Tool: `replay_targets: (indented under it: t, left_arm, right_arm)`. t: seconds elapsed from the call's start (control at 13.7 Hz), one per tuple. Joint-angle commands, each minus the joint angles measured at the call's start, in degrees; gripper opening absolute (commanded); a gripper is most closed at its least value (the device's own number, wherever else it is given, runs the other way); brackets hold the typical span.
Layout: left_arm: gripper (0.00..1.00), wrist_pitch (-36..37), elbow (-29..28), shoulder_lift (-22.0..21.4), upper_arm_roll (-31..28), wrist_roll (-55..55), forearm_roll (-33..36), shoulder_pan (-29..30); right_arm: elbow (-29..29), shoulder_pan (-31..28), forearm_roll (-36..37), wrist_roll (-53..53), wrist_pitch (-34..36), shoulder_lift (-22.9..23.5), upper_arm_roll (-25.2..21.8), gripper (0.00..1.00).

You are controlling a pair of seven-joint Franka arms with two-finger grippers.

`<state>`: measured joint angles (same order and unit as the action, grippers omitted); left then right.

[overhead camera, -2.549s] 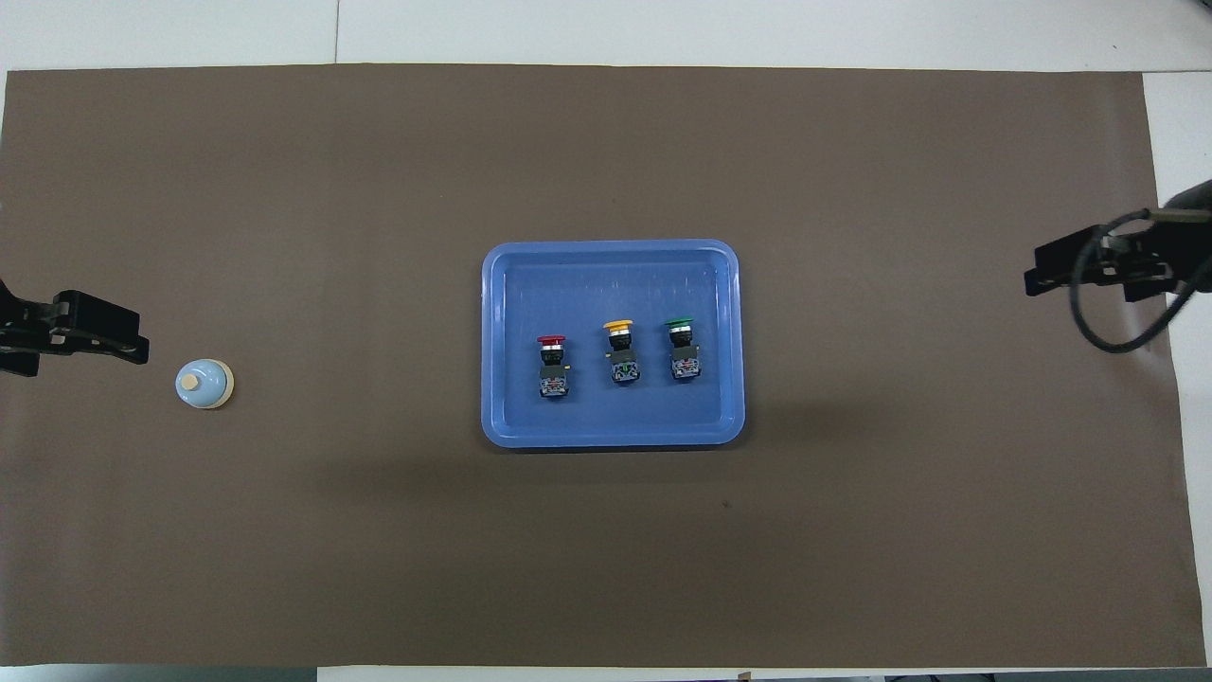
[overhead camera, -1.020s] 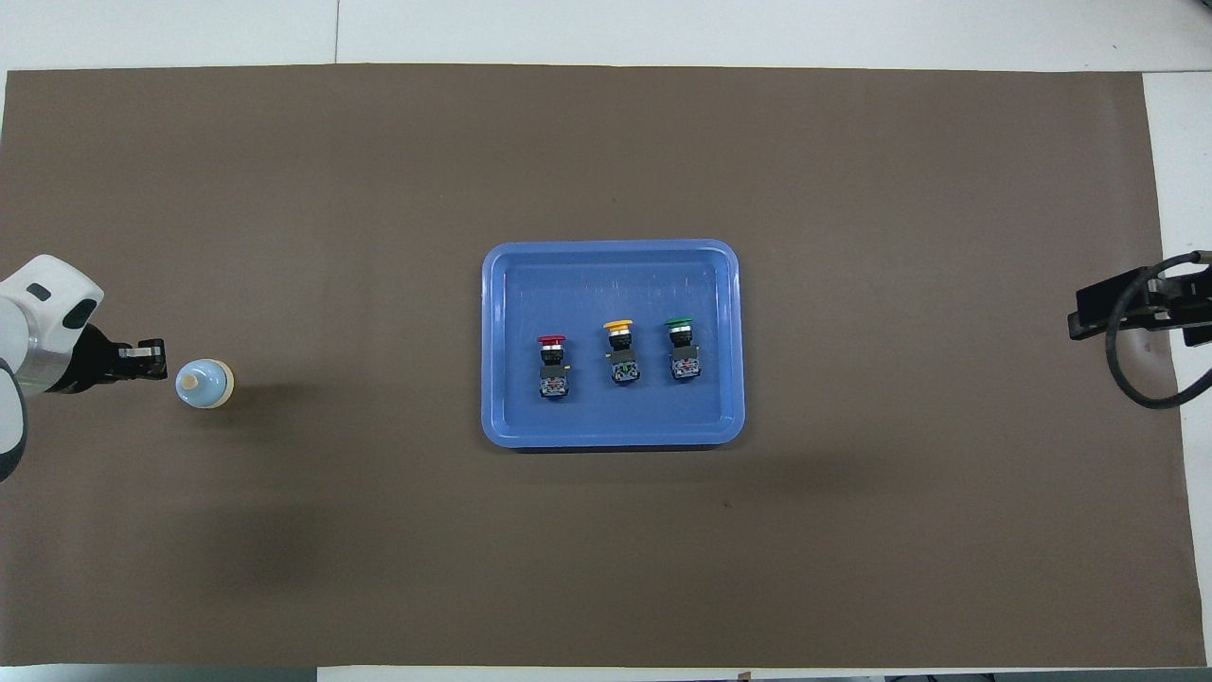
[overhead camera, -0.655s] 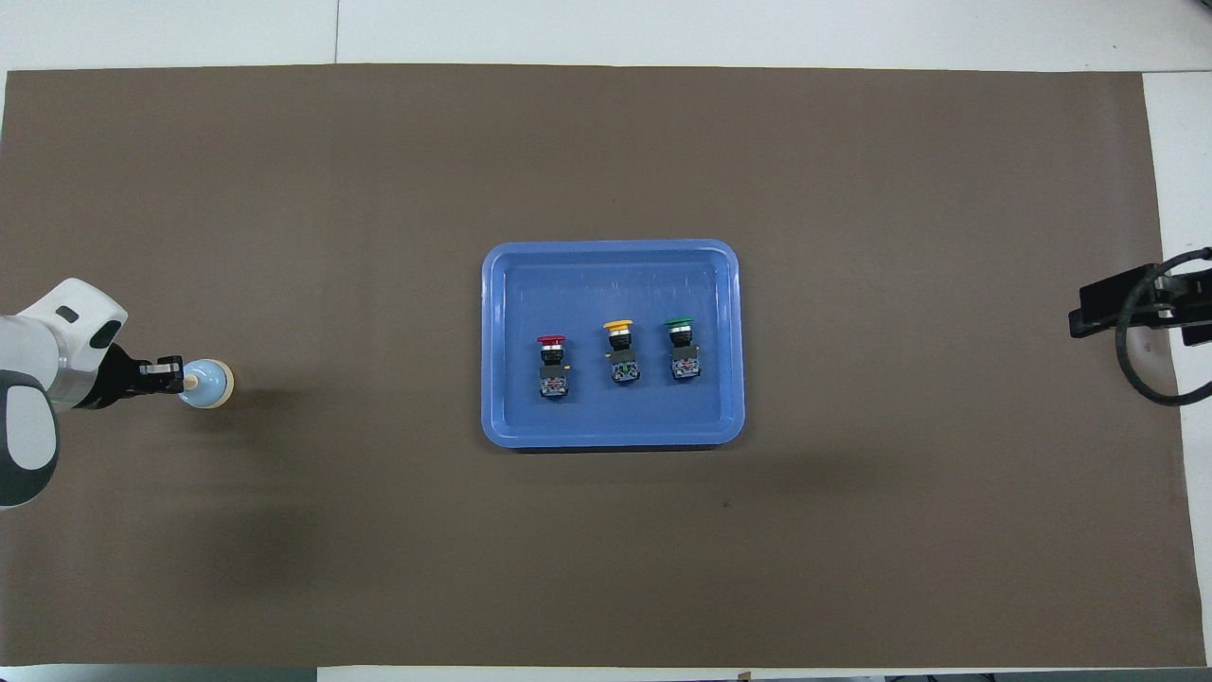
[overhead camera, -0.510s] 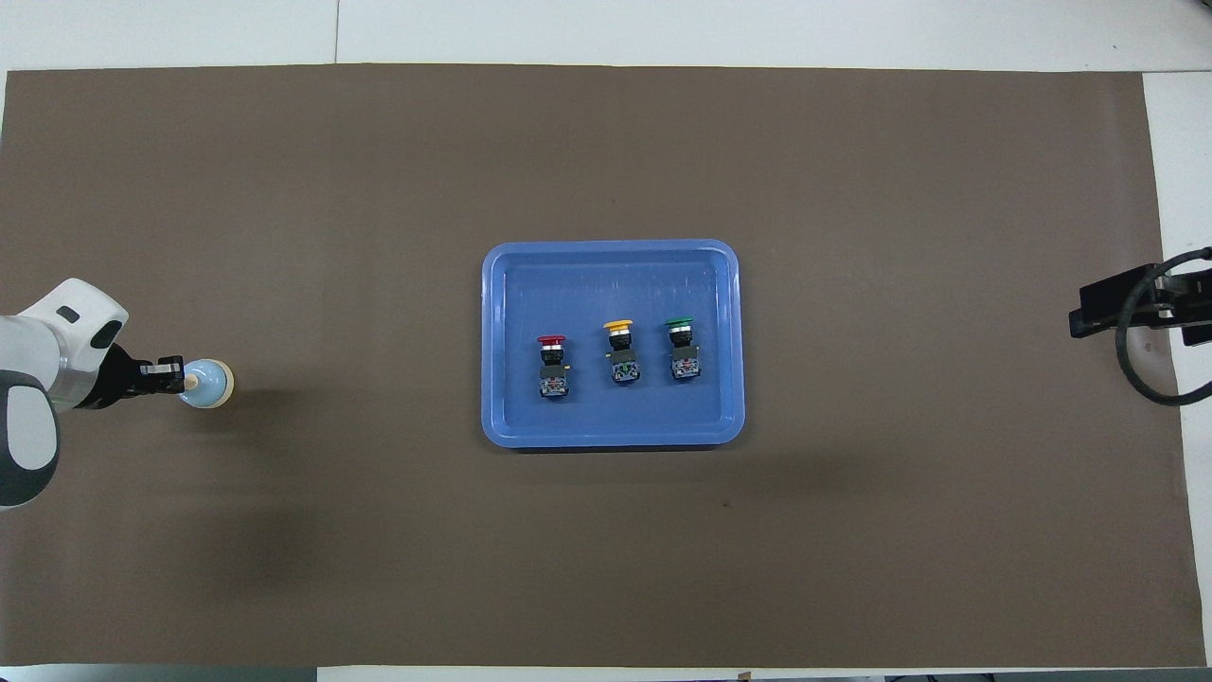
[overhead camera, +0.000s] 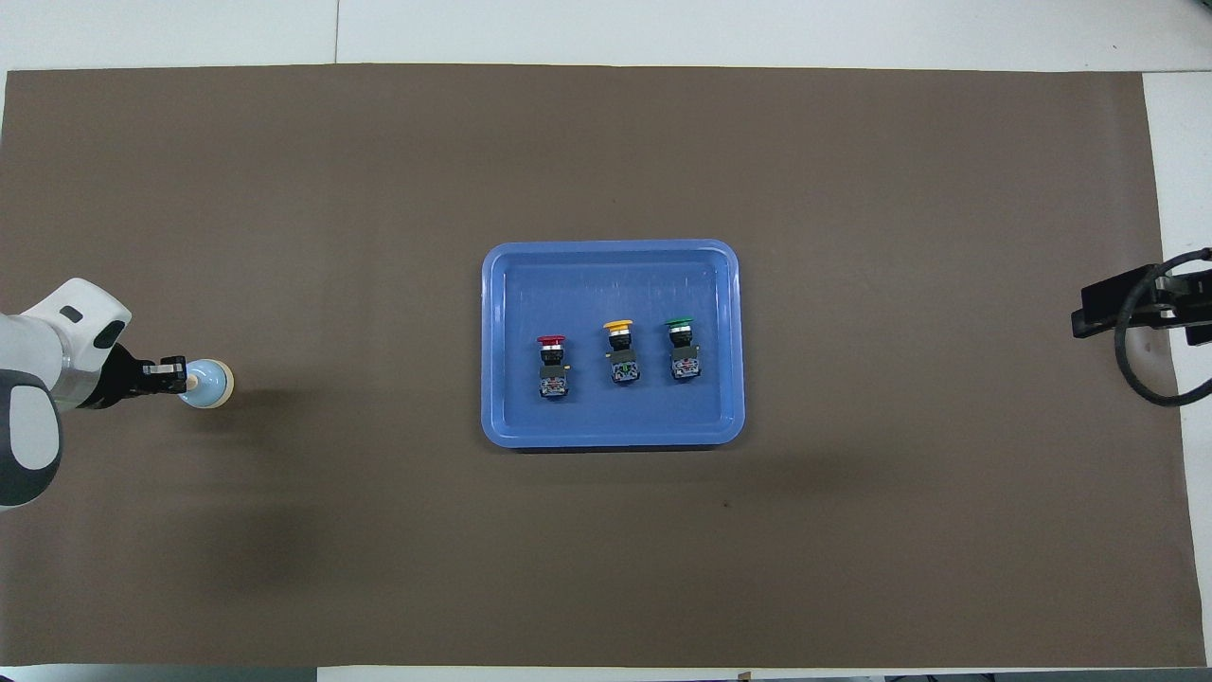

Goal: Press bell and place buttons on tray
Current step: 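Lower the left gripper onto the white bell and press it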

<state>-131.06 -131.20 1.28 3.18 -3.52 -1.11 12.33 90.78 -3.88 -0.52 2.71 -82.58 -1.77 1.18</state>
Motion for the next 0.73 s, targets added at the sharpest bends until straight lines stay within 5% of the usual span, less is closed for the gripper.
replay_targets:
  t: [0.0,0.51,0.58,0.66]
  left_arm:
    - [0.0,-0.51,-2.74,-1.72,-0.1,-0.61,0.58,0.06]
    - [0.0,0.17,-0.04,-0.4,-0.1,-0.61,0.58,-0.11]
    - [0.08,5.85,3.9,-0.66,-0.1,-0.35,0.58,-0.28]
    - [0.51,12.86,8.55,-0.84,0.16,0.0,0.58,-0.63]
  right_arm:
    - [-0.34,0.18,1.22,-0.25,-0.47,0.19,0.05,1.0]
    - [-0.16,0.18,1.84,-0.34,-0.65,0.1,0.05,1.0]
    - [0.01,0.18,1.84,-0.34,-1.26,-0.08,0.14,1.0]
    - [0.36,0.18,1.75,-0.25,-1.53,-0.16,0.14,1.0]
